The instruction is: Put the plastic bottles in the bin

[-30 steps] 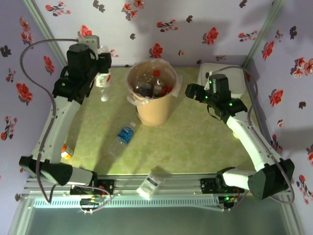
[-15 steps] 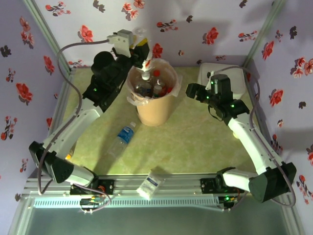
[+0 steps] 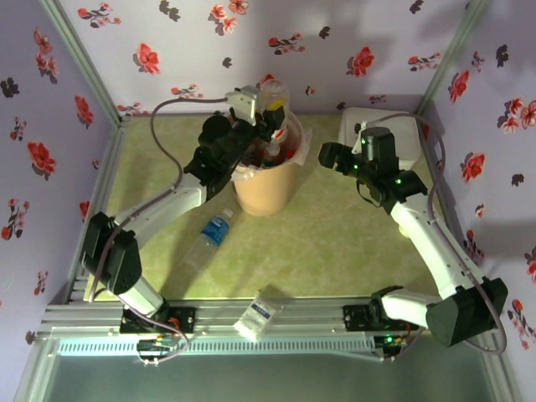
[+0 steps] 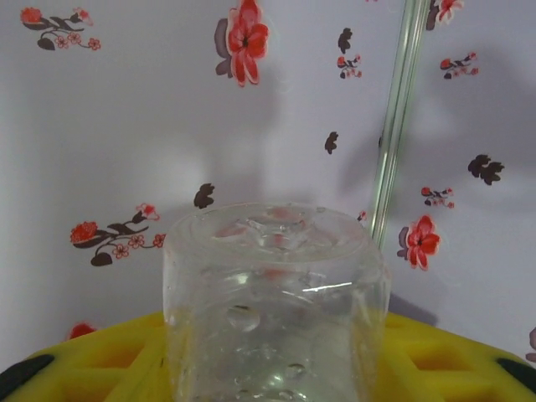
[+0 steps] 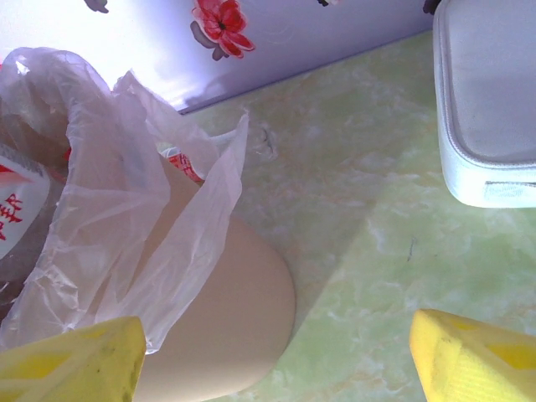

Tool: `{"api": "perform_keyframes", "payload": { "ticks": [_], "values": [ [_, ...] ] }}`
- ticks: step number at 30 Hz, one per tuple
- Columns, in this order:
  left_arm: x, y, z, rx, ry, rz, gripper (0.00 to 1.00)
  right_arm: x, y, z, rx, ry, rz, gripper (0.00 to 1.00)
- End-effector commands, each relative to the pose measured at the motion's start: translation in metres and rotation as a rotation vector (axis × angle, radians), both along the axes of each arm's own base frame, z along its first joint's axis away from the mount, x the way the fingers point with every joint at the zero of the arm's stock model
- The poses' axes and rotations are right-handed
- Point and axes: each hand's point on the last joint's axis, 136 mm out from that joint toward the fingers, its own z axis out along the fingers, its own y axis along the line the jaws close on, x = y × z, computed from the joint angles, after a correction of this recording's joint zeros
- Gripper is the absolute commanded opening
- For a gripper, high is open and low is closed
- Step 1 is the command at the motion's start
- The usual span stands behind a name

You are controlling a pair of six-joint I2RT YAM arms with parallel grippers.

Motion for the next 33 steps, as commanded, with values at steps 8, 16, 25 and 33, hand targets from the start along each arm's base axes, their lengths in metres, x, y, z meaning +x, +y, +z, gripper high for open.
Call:
{"api": "perform_keyframes", "payload": {
  "ticks": [8, 16, 25, 33],
  "values": [
    [-0.004, -0.011, -0.045, -0.013, 0.040, -0.043, 0.53, 0.001, -0.004, 0.008, 0.001, -0.016, -0.015, 0.83],
    [0.000, -0.019, -0.001, -0.017, -0.052, -0.048, 0.53, 0.003, -0.003, 0.007, 0.010, -0.012, -0.014, 0.83],
    [0.004, -0.023, -0.069, 0.072, 0.056, -0.047, 0.53, -0.001, -0.008, 0.008, -0.015, -0.015, -0.020, 0.83],
    [-0.009, -0.023, -0.032, 0.097, -0.004, -0.087, 0.91, 0.002, -0.005, 0.005, 0.000, -0.010, -0.018, 0.83]
  ]
}}
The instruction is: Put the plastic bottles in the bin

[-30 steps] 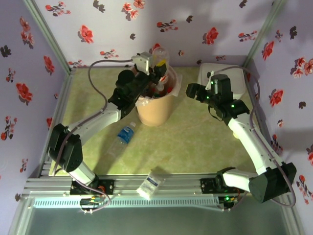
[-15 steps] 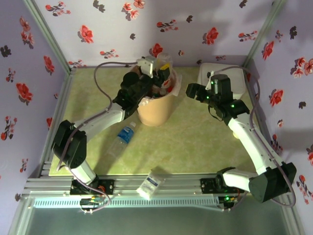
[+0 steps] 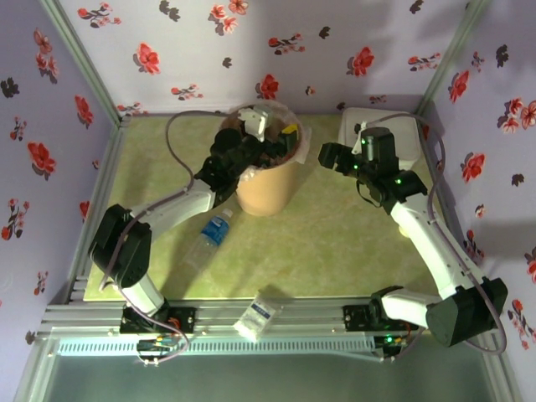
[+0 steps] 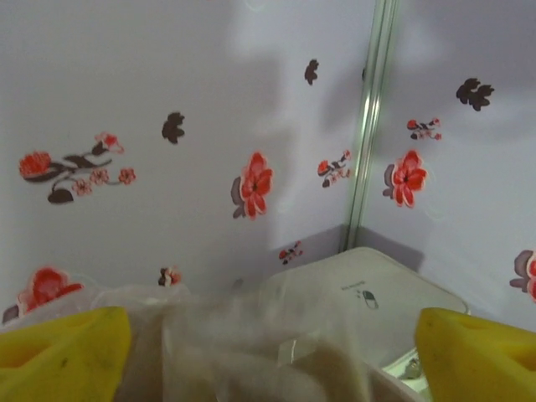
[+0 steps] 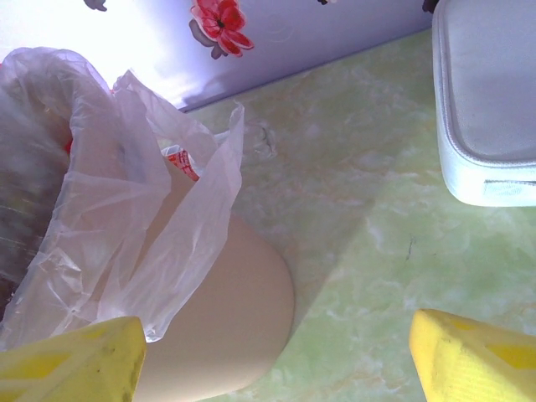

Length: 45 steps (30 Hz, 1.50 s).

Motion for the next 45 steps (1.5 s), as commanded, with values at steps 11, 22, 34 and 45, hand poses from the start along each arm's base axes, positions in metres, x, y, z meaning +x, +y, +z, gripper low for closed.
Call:
{"api": "perform_keyframes", "payload": {
  "ticks": [11, 22, 34, 45],
  "values": [
    [-0.010, 0.006, 0.111, -0.055, -0.002, -0.012, 0.71, 0.000, -0.006, 0.008, 0.004, -0.018, -0.023, 0.83],
    [0.018, -0.021, 0.031, 0.293, 0.316, -0.022, 0.17, -0.003, -0.007, 0.006, 0.010, -0.018, -0.026, 0.83],
    [0.002, -0.018, -0.053, 0.388, 0.503, -0.041, 0.05, -0.002, -0.009, 0.004, -0.004, -0.018, -0.030, 0.83],
    [0.004, -0.017, -0.086, 0.458, 0.570, -0.035, 0.01, 0.000, -0.005, 0.004, 0.016, -0.015, -0.025, 0.83]
  ]
}}
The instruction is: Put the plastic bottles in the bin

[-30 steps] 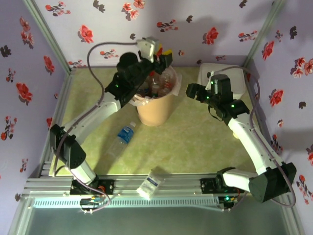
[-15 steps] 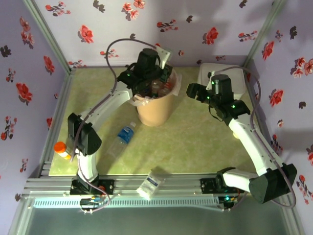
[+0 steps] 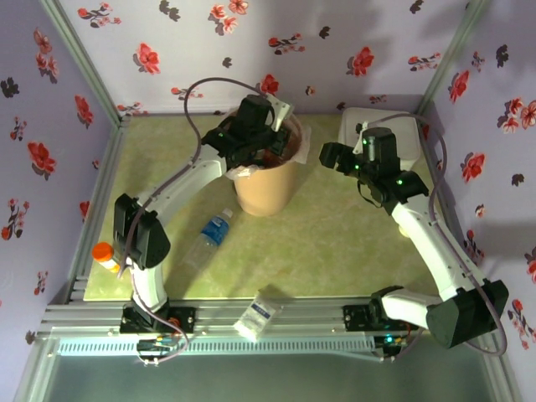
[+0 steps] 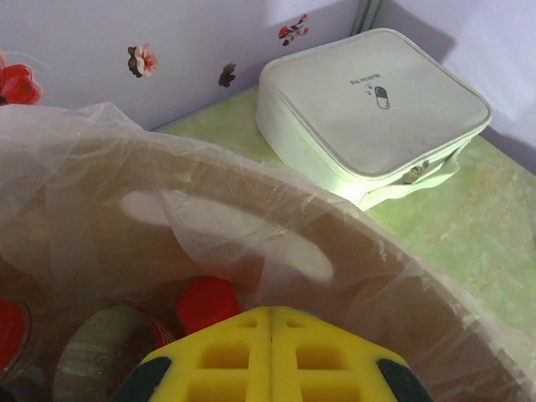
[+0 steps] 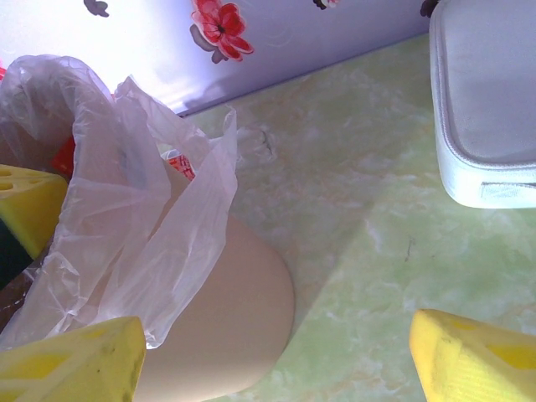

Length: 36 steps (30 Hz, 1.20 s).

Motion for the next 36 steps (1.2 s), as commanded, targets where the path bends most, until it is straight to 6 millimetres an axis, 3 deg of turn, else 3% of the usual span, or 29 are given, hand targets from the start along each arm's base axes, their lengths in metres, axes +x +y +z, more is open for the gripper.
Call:
{"api": "perform_keyframes", "payload": {
  "ticks": [1, 3, 6, 10, 12, 14, 16, 19, 23, 29, 31, 36],
  "values": [
    [-0.006, -0.001, -0.027, 0.059, 0.077, -0.013, 0.01, 0.001, -0.003, 0.001, 0.010, -0.007, -0.019, 0.83],
    [-0.008, -0.003, -0.022, 0.049, 0.072, -0.023, 0.01, 0.000, -0.004, 0.001, 0.010, -0.008, -0.020, 0.83],
    [-0.011, -0.003, 0.009, -0.007, 0.004, -0.042, 0.04, 0.001, -0.004, 0.002, 0.012, -0.009, -0.021, 0.83],
    [-0.019, 0.004, 0.074, -0.099, -0.133, -0.055, 0.37, 0.002, -0.001, 0.002, 0.024, -0.008, -0.017, 0.83],
    [-0.026, 0.012, 0.109, -0.139, -0.206, -0.052, 0.46, 0.003, -0.001, 0.001, 0.026, -0.005, -0.016, 0.83],
    [-0.036, 0.024, 0.145, -0.180, -0.280, -0.047, 0.55, 0.004, 0.000, -0.001, 0.028, -0.003, -0.015, 0.83],
    [-0.045, 0.039, 0.169, -0.196, -0.323, -0.025, 0.59, 0.004, 0.000, -0.002, 0.027, -0.001, -0.014, 0.83],
    [-0.054, 0.077, 0.181, -0.162, -0.313, 0.060, 0.67, 0.006, 0.001, -0.005, 0.028, 0.003, -0.013, 0.83],
    [-0.074, 0.146, 0.153, -0.036, -0.236, 0.238, 0.76, 0.011, 0.003, -0.011, 0.022, 0.010, -0.009, 0.83],
    [-0.121, 0.267, 0.076, -0.072, 0.008, 0.587, 0.81, 0.019, 0.005, -0.018, 0.015, 0.021, -0.006, 0.83],
    [-0.135, 0.282, 0.043, -0.076, 0.098, 0.644, 0.83, 0.022, 0.004, -0.020, 0.013, 0.024, -0.012, 0.83],
    [-0.158, 0.284, -0.053, 0.093, 0.378, 0.652, 0.95, 0.027, 0.005, -0.022, 0.009, 0.034, -0.012, 0.83]
  ]
}}
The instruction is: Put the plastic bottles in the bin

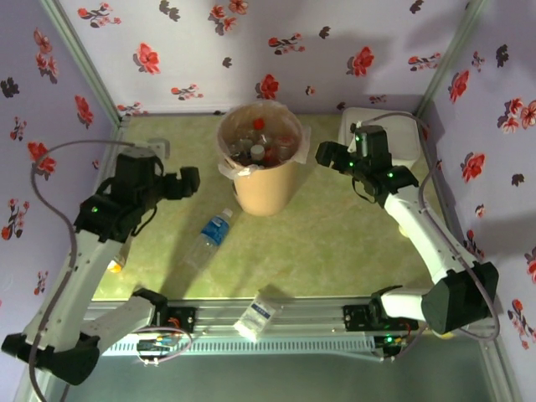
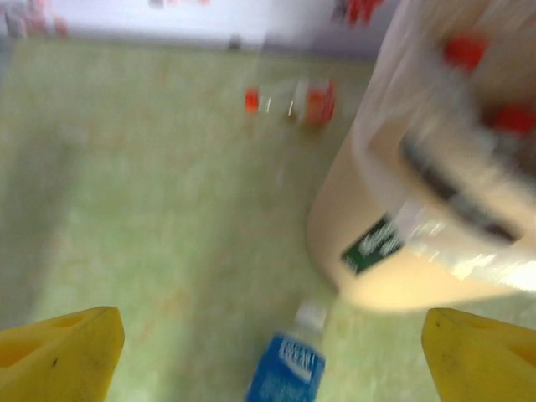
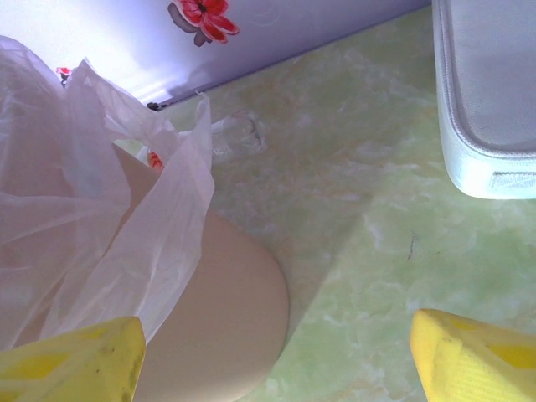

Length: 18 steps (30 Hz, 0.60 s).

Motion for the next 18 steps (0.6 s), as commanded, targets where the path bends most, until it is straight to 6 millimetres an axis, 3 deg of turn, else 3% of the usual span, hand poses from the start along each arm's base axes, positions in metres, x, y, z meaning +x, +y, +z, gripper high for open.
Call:
{"api": "perform_keyframes", "payload": {
  "ticks": [1, 6, 9, 13, 18],
  "values": [
    [-0.022, 0.007, -0.074, 0.040, 0.270, 0.047, 0.98, 0.007, -0.001, 0.005, 0.008, -0.020, -0.006, 0.83],
    [-0.047, 0.001, -0.143, 0.004, 0.480, 0.056, 1.00, 0.001, -0.010, 0.000, -0.011, -0.010, -0.027, 0.84],
    [-0.066, -0.003, -0.174, -0.024, 0.588, 0.060, 1.00, 0.001, -0.012, -0.005, -0.018, 0.001, -0.029, 0.84],
    [-0.087, -0.008, -0.202, -0.038, 0.684, 0.049, 1.00, 0.008, -0.010, -0.007, -0.009, 0.010, -0.019, 0.84],
    [-0.086, -0.023, -0.224, -0.003, 0.691, -0.020, 1.00, 0.011, -0.007, -0.008, 0.005, 0.012, -0.019, 0.84]
  ]
}}
